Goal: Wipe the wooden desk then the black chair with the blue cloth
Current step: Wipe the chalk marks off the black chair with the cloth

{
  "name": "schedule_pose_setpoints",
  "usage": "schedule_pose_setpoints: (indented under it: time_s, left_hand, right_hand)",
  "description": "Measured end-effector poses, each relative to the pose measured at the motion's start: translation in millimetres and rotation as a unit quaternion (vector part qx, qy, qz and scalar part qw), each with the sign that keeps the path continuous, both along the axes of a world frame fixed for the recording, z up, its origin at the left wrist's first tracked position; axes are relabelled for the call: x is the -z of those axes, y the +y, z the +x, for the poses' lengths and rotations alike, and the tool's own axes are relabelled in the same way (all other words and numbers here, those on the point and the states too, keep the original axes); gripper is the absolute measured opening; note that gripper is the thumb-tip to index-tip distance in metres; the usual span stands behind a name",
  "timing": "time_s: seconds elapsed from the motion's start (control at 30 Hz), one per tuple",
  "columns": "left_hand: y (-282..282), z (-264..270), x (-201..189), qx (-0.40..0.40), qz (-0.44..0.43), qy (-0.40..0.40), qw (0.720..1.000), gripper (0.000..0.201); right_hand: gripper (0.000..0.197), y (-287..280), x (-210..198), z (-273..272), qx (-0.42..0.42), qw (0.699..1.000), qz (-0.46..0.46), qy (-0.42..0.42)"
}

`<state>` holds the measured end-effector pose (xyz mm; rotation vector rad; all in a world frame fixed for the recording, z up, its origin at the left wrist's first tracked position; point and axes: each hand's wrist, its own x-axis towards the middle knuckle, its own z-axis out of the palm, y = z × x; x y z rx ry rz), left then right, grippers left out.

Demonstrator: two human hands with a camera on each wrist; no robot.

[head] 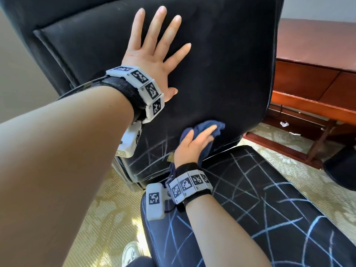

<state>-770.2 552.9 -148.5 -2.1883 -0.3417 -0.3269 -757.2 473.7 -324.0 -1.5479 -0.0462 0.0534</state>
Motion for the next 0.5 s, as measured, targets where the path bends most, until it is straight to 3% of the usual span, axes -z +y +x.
schedule_pose_setpoints:
  time_s: [0.1, 0.23, 0.3, 0.4, 0.5]
  left_hand:
    - [-1, 0, -1, -0.005, -0.003, 0.002, 1.0, 0.087]
    - [0, 1, -1, -0.004, -0.008, 0.002, 1.0, 0.087]
    - [1, 0, -1, 0.001, -0.013, 0.001, 1.0, 0.087]
    - [1, 0, -1, 0.001, -0.008, 0.001, 1.0, 0.088]
    - [1, 0, 0, 0.0, -0.003, 0.001, 1.0, 0.088]
  right_hand:
    - [0.062, 1, -13, 20, 0.006, 0.994, -0.033, -0.102]
    - [0.061, -5, -7, 41, 0.058, 0.99, -0.065, -0.107]
    - [0.061, -8, 1, 40, 0.076, 0.993, -0.062, -0.069]
    - [0.062, -10, 12, 31, 0.097, 0.993, -0.032, 0.052]
    - [0.062, -11, 18, 19, 0.076, 0.989, 0.0, 0.126]
